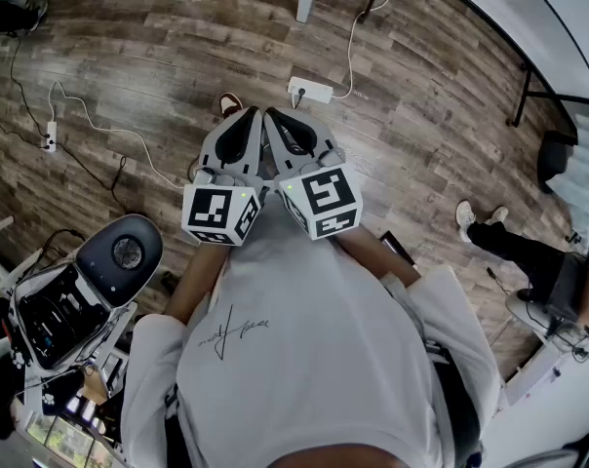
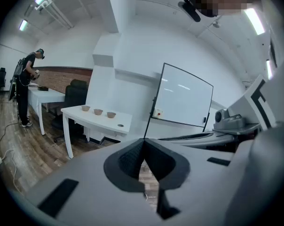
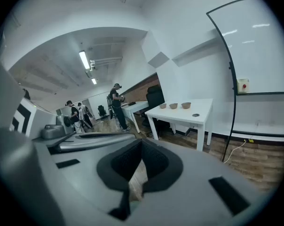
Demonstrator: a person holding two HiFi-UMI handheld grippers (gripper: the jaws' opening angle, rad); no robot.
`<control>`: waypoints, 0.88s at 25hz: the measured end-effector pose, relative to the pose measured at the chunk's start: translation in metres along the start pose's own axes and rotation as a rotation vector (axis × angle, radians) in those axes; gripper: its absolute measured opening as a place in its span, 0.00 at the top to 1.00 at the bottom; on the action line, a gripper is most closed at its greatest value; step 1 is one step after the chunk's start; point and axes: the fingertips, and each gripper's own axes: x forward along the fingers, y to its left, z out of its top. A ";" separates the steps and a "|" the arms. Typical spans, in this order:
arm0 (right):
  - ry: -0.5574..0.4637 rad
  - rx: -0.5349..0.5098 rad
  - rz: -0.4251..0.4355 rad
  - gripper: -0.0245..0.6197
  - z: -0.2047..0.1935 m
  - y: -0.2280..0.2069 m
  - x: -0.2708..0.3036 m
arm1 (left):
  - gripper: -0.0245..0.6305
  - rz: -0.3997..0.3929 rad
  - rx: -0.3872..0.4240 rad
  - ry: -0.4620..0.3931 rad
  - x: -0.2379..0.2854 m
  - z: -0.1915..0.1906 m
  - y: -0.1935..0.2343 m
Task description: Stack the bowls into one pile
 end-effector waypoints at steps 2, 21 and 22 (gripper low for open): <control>-0.016 -0.005 0.000 0.95 0.006 0.000 0.005 | 0.96 -0.001 0.002 -0.013 0.002 0.005 0.005; -0.139 0.055 -0.130 0.95 0.120 -0.067 0.139 | 0.96 0.103 -0.039 -0.081 0.052 0.097 0.225; -0.131 0.053 -0.128 0.95 0.123 -0.065 0.148 | 0.96 0.101 -0.034 -0.076 0.054 0.101 0.235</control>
